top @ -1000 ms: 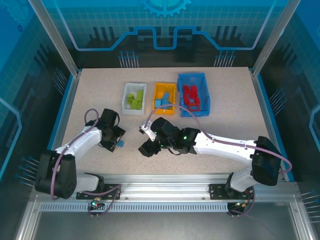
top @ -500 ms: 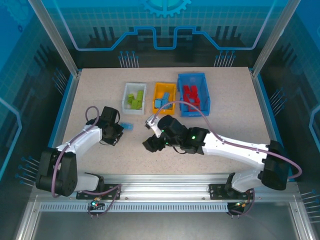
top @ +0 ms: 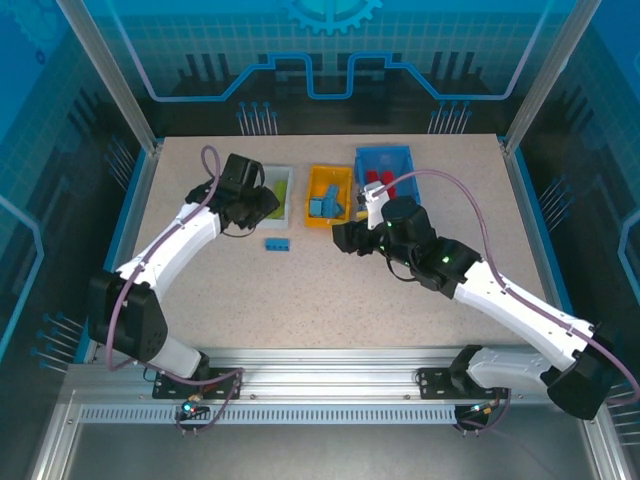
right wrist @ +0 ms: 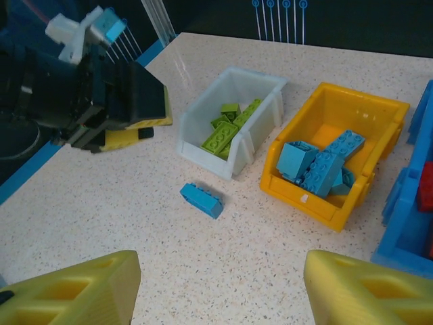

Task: Sort the legos into containers by color

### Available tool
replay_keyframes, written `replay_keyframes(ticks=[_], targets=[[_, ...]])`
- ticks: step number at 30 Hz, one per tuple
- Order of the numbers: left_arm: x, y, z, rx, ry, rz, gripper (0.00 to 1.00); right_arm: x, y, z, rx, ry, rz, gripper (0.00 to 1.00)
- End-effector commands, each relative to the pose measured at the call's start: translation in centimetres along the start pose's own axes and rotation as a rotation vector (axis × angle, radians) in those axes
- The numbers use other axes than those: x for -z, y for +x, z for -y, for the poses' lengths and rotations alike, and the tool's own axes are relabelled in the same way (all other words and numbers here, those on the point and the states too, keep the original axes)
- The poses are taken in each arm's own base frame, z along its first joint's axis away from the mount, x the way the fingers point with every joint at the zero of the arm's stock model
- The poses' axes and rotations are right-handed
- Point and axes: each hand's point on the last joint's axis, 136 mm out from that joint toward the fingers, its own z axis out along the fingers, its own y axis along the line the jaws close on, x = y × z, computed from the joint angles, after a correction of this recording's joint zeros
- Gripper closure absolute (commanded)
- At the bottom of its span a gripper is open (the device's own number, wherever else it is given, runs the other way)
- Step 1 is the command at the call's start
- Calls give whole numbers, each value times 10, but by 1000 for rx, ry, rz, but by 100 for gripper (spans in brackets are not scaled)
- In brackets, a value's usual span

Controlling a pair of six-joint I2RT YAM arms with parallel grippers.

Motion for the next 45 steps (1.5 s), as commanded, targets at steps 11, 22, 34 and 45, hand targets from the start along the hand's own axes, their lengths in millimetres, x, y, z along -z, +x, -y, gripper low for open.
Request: replay_keyframes(ticks=[11, 22, 34, 45], targets=[[-70, 52, -43, 539, -180, -122, 36, -15, 25, -8, -29, -30, -68, 33], [-96, 50, -49, 807, -298, -93, 38, -12, 34, -13, -33, -36, -79, 33], [-119, 57, -69, 902, -418, -81, 54, -12, 38, -17, -33, -45, -83, 32], [-97, 59, -70, 863, -342, -59, 100, 0, 34, -43, 19, -206, -62, 32]])
